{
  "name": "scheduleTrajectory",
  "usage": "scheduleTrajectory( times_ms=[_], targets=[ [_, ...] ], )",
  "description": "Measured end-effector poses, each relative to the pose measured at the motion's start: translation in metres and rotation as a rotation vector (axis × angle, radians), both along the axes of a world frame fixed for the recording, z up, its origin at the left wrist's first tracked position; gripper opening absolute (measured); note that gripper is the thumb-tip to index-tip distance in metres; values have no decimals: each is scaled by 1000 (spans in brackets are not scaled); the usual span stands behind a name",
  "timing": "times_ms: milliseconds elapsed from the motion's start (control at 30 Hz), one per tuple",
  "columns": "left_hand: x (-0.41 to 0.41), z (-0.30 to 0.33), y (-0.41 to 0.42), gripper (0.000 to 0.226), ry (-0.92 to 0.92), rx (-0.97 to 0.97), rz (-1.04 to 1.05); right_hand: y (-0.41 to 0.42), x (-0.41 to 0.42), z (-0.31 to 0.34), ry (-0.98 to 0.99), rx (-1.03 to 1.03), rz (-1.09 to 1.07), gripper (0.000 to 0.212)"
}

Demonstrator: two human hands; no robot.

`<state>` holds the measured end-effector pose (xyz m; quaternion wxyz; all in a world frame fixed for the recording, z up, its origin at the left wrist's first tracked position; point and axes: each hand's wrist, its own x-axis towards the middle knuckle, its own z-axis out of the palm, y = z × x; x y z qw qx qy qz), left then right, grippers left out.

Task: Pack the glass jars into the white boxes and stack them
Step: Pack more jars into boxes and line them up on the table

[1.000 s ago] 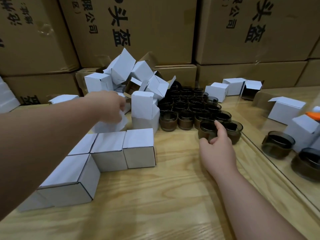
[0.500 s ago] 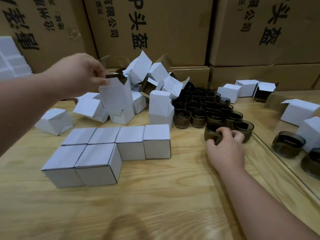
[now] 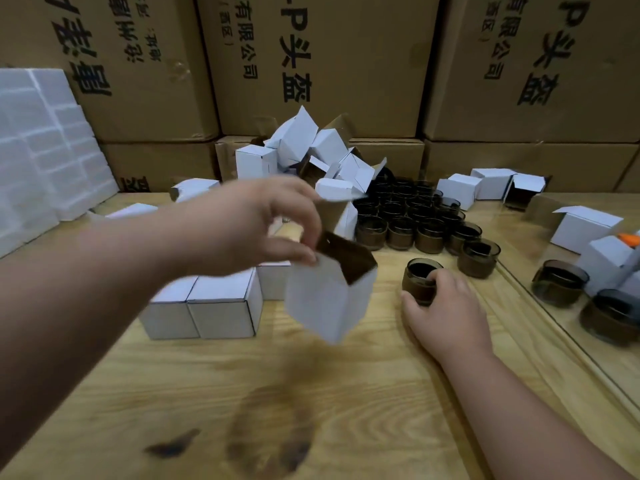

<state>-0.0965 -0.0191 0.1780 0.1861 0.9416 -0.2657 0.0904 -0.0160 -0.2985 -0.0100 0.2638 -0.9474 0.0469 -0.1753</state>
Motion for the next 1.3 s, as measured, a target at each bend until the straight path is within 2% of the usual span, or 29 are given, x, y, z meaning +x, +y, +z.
scheduleTrajectory(
  times_ms=[167, 333, 433, 500, 633, 767, 867, 967, 1067, 1200, 1300],
  targets=[
    [-1, -59, -28, 17, 21, 82, -136, -2, -16, -1, -6, -9, 5, 36],
    [2, -90, -35, 13, 9, 22, -85, -5, -25, -4, -21, -23, 26, 34],
    [-8, -110, -41, 45, 57, -133, -18, -5, -25, -5, -18, -39, 30, 35],
    [-17, -127, -52, 66, 28, -248, 72, -5, -24, -5, -29, -38, 31, 35],
    [-26, -159, -88, 88, -55, -442, 268, -6, -22, -6, -27, 21, 29, 31],
    [-26, -181, -109, 75, -73, -608, 349, -9, -22, -5, -59, 230, -16, 34],
    [-22, -187, -109, 65, -90, -633, 363, -11, -27, 1, -174, 422, -35, 35],
    [-21, -188, -106, 60, -100, -659, 398, -9, -37, 9, -402, 535, 81, 30],
    [-21, -188, -106, 68, -40, -739, 414, 0, -49, 15, -660, 550, 309, 29],
    [-18, -191, -105, 78, 16, -791, 431, 14, -58, 17, -764, 509, 569, 32],
    [-17, -191, -106, 75, 51, -832, 420, 26, -64, 17, -800, 444, 698, 37]
  ],
)
